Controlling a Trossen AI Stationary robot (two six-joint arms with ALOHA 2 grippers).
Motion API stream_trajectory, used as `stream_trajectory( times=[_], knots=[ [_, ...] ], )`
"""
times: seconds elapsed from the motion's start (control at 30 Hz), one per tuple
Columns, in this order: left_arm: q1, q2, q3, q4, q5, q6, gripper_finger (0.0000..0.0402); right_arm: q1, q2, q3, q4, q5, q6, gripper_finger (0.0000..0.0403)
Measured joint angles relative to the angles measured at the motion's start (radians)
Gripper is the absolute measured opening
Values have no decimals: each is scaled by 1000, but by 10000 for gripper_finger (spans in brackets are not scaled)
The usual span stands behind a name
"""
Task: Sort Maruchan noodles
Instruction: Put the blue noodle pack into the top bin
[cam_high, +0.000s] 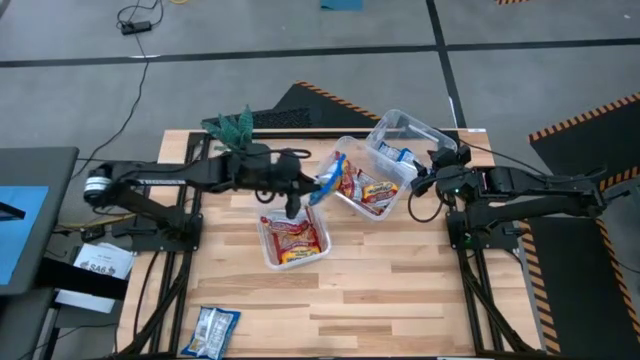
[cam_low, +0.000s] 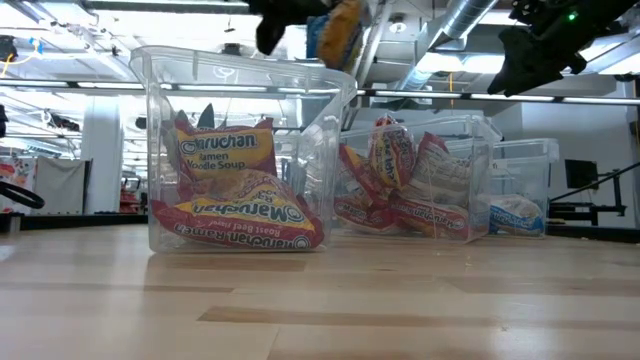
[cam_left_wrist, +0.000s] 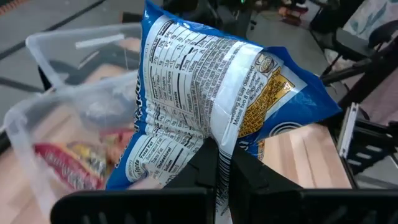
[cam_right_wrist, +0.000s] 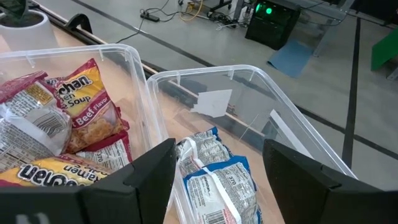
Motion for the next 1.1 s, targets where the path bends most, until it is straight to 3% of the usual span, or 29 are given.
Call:
stream_trajectory(
  times=[0.23, 0.37, 0.57, 0.87, 1.1],
  knots=[
    [40, 99, 54, 138, -1, 60, 0, 0, 0, 0, 12, -1, 1, 262],
    [96, 219, 137, 237, 16, 105, 0, 0, 0, 0, 62, -3, 1, 262],
    [202, 475, 369, 286, 129, 109, 0, 2, 0, 0, 113, -8, -8, 262],
    [278, 845, 718, 441, 118, 154, 0, 4, 0, 0, 162, -7, -59, 262],
    [282, 1045, 928, 513, 110, 118, 0, 11, 0, 0, 168, -8, -63, 262]
  ],
)
